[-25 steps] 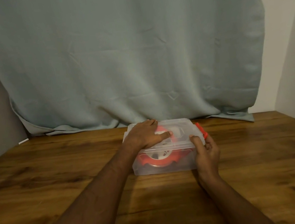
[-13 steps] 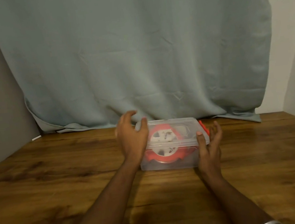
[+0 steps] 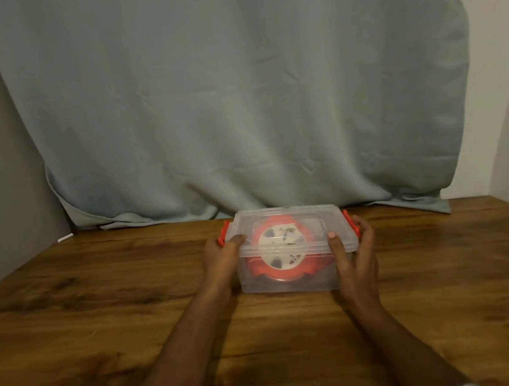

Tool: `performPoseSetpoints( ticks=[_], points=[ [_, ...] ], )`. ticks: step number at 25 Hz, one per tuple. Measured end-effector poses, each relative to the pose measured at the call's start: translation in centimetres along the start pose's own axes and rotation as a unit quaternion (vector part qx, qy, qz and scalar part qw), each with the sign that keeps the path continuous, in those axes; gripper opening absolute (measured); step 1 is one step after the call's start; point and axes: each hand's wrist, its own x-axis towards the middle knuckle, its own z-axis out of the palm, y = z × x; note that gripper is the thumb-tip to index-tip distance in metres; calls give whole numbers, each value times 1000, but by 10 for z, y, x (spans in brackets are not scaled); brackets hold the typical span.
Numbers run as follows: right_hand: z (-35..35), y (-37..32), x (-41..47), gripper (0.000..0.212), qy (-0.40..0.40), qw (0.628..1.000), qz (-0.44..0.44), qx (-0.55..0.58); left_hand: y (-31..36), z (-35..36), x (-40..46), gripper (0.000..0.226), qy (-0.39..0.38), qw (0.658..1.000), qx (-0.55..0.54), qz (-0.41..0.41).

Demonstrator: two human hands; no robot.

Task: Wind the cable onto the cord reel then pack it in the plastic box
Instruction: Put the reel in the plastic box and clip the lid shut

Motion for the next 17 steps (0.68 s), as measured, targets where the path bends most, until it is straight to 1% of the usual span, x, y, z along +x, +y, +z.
performPoseSetpoints(
  ticks=[2, 5, 7, 8, 10, 11, 12, 13, 14, 15, 16, 17],
  points=[
    [1, 2, 0, 74, -3, 1000, 8, -5, -2, 3, -1, 34, 34, 995, 56, 77],
    [0, 3, 0, 78, -3, 1000, 7, -17, -2, 3, 0, 27, 62, 979, 142, 134],
    [0, 4, 0, 74, -3, 1000, 10, -19, 0, 2, -2, 29, 91, 946, 245, 194],
    [0, 3, 0, 72, -4, 1000, 13, -21, 2, 2, -4, 30, 99, 931, 278, 215],
    [0, -1, -2, 75, -7, 999, 24, -39, 11, -1, -13, 37, 75, 924, 307, 214],
    [0, -6, -3, 78, -3, 997, 24, -72, 14, -3, -19, 41, 53, 919, 331, 208],
    [-2, -11, -5, 77, 7, 993, 9, -120, 17, -7, -26, 45, 42, 905, 363, 218],
    [-6, -18, -7, 72, 15, 985, -21, -172, 16, -12, -34, 49, 48, 883, 394, 252],
    [-11, -25, -10, 64, 14, 974, -61, -220, 12, -18, -45, 52, 60, 858, 407, 308],
    [-16, -33, -13, 55, -2, 958, -101, -267, 9, -24, -57, 52, 69, 831, 410, 371],
    [-23, -39, -15, 50, -34, 937, -132, -323, 5, -28, -67, 51, 68, 799, 425, 420],
    [-29, -43, -19, 52, -72, 907, -152, -385, -1, -30, -72, 51, 64, 767, 456, 448]
  ],
)
